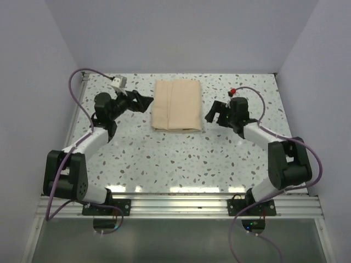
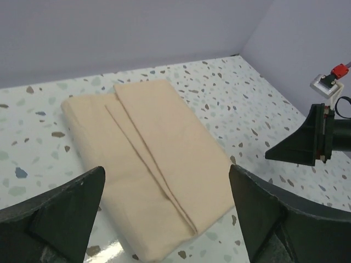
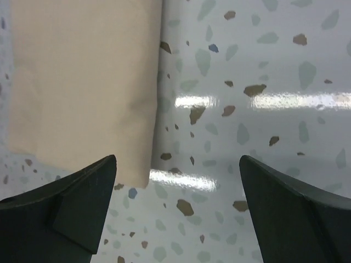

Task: Open and lay out the surgical kit
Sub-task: Open the surgical kit at the center of the board.

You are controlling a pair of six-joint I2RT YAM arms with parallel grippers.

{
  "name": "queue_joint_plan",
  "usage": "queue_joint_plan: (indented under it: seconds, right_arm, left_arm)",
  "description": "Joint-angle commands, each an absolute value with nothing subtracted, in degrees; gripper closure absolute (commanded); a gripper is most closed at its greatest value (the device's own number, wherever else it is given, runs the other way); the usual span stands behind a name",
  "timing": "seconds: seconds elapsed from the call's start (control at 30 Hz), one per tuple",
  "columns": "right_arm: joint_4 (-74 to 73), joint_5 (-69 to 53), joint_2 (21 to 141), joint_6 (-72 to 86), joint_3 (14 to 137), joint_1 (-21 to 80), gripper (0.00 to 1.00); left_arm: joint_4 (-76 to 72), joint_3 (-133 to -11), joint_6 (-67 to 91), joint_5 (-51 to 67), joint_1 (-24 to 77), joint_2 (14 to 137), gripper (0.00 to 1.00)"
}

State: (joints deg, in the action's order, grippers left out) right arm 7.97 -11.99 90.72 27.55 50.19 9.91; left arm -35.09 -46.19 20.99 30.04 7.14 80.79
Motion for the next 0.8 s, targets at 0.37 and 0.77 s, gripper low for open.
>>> queue_joint_plan:
  seconds: [0.37,0.77]
  right_arm:
    - [3.97,-2.25,82.88,26.38,54.57,25.03,0.02]
    - [-18.18,25.65,102.11,15.12,86.1,44.9,0.02]
  left_arm:
    - [-108.63,-55.79,84.38,62.91,7.11,114.41,0.0]
    - [-18.15,-48.52,23.99,4.89,12.84,77.9,0.0]
